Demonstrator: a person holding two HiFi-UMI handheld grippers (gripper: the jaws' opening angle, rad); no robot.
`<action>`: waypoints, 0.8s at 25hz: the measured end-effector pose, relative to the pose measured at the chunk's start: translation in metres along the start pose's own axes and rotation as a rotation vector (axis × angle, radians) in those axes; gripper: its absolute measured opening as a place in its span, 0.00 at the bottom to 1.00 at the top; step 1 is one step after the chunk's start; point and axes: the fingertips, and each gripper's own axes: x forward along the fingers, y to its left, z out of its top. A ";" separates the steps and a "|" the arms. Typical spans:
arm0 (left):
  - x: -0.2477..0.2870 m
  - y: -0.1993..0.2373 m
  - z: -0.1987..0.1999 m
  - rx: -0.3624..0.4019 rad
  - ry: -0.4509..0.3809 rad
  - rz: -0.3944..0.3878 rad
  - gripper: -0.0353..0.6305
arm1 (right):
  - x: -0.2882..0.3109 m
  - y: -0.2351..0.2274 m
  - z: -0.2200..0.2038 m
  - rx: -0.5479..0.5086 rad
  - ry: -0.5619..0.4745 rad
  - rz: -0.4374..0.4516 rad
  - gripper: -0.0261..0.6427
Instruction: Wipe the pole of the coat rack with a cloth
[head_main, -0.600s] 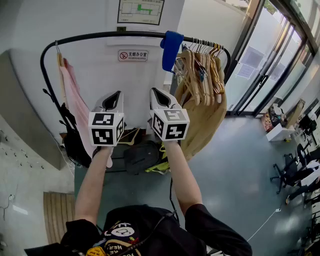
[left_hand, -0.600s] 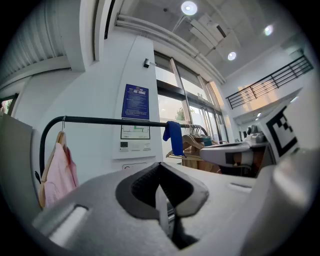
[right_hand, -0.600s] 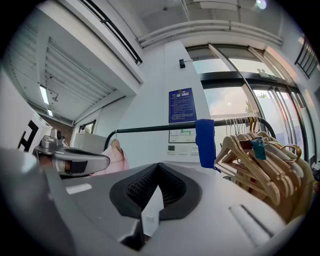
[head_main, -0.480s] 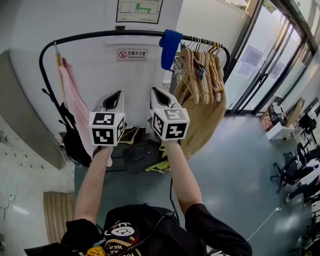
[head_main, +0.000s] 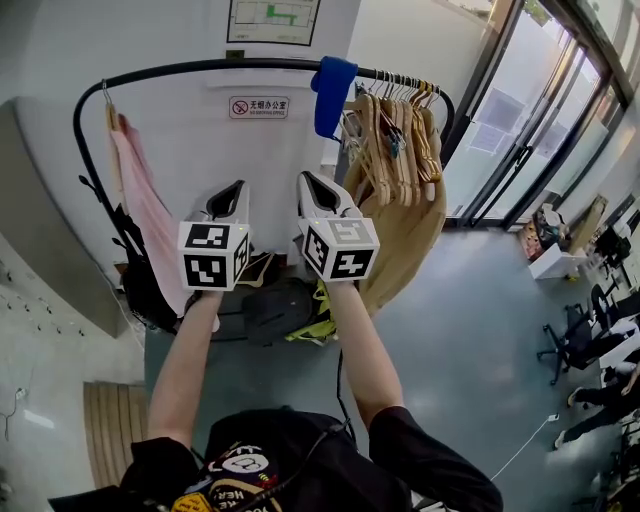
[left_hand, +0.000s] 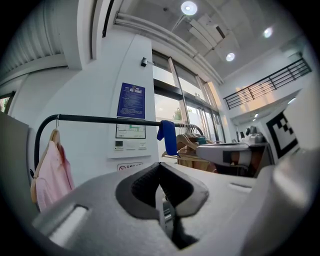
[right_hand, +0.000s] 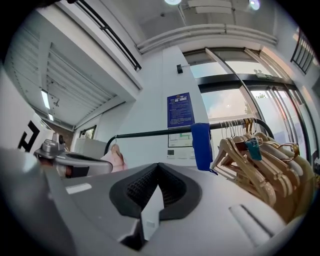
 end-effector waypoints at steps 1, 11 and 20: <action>0.001 -0.002 0.000 0.001 0.001 -0.001 0.06 | -0.001 -0.001 0.000 0.004 -0.008 0.005 0.04; 0.031 -0.010 0.007 -0.005 0.001 0.024 0.06 | 0.015 -0.039 0.013 -0.032 0.005 0.034 0.04; 0.083 0.021 0.041 0.001 -0.026 0.014 0.06 | 0.066 -0.072 0.046 -0.047 -0.019 -0.007 0.04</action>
